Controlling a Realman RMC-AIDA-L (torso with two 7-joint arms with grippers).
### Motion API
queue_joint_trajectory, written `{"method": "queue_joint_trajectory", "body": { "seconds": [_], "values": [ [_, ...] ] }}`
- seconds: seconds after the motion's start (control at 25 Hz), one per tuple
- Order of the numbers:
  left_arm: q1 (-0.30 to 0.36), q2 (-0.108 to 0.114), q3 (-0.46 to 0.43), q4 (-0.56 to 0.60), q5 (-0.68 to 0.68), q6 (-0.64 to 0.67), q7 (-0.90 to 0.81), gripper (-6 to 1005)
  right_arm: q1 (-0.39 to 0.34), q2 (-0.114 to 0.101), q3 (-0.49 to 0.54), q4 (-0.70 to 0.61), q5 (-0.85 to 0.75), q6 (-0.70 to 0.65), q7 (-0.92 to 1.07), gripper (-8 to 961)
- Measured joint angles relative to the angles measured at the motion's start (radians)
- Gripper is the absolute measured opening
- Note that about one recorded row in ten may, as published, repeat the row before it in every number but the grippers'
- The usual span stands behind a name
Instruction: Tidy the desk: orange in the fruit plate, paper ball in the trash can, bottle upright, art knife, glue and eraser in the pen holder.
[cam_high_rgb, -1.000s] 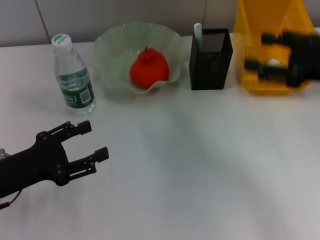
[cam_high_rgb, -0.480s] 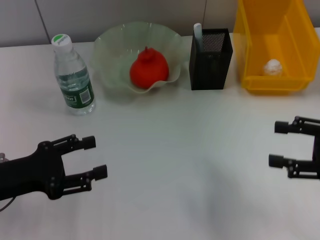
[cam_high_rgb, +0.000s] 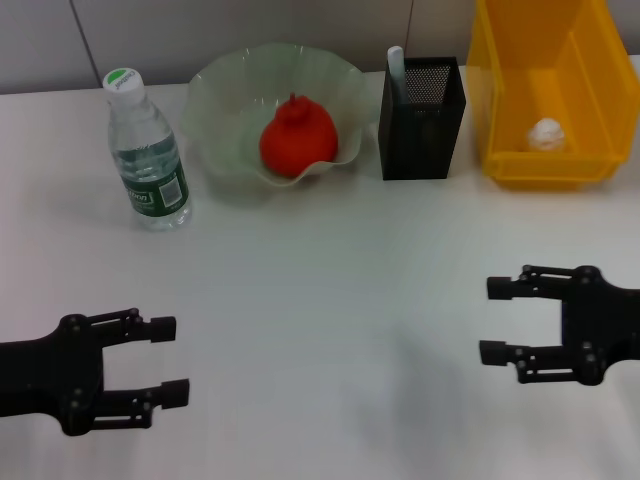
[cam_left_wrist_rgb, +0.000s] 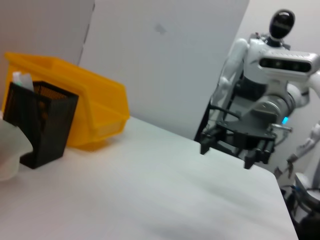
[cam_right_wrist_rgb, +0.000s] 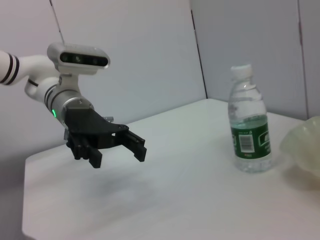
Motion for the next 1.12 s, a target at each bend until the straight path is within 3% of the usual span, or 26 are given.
{"method": "queue_joint_trajectory", "body": {
  "seconds": [0.2, 1.12],
  "values": [
    [0.003, 0.014, -0.006, 0.010, 0.018, 0.011, -0.011, 805, 0.027, 0.001, -0.050, 0.035, -0.011, 0.048, -0.003, 774],
    [0.009, 0.016, -0.006, 0.022, 0.049, 0.018, -0.015, 806, 0.045, 0.003, -0.072, 0.052, -0.013, 0.089, 0.003, 774]
  ]
}}
